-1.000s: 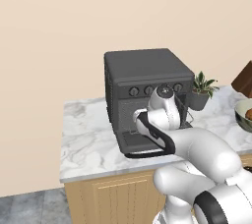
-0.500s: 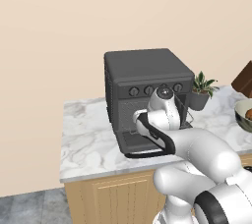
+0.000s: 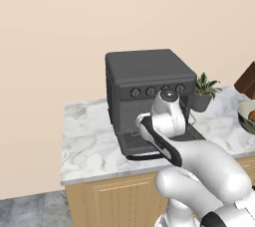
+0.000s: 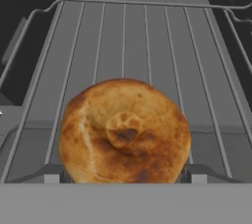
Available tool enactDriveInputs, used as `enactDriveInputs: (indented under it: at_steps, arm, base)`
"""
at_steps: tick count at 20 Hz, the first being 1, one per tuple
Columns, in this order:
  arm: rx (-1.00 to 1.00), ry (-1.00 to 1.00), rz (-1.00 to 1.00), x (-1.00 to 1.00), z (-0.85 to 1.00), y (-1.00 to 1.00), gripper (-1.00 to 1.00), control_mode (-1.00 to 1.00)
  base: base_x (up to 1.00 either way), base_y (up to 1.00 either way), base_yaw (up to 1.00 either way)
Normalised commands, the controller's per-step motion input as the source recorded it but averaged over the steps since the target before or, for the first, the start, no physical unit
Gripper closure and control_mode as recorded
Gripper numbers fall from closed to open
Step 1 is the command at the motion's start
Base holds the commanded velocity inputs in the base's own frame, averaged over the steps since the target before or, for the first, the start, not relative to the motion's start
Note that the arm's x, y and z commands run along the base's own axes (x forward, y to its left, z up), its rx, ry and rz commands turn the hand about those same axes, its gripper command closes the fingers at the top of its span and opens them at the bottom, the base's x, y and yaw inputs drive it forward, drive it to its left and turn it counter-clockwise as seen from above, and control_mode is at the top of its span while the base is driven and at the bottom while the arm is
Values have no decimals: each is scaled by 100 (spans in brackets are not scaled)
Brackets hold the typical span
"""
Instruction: Pick up the heated bread from the toaster oven and place it in the bowl. Then move the bread bowl to the dining counter.
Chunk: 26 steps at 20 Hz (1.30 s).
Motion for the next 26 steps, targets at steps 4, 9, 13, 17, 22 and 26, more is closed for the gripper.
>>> enactDriveInputs:
  at_steps: [4, 9, 13, 17, 22, 26]
  arm:
    - [0, -2, 0, -53, 1, -8, 100, -100]
    - [0, -9, 0, -80, 16, -9, 100, -100]
    - [0, -11, -4, -64, 35, -12, 100, -100]
    - [0, -10, -8, -28, 47, -21, 100, -100]
    - [8, -7, -13, -31, 56, -56, 100, -100]
    - [11, -1, -12, -28, 32, -94, 100, -100]
  base:
    - [0, 0, 0]
    - [0, 0, 0]
    - [0, 0, 0]
    - [0, 0, 0]
    - [0, 0, 0]
    - [0, 0, 0]
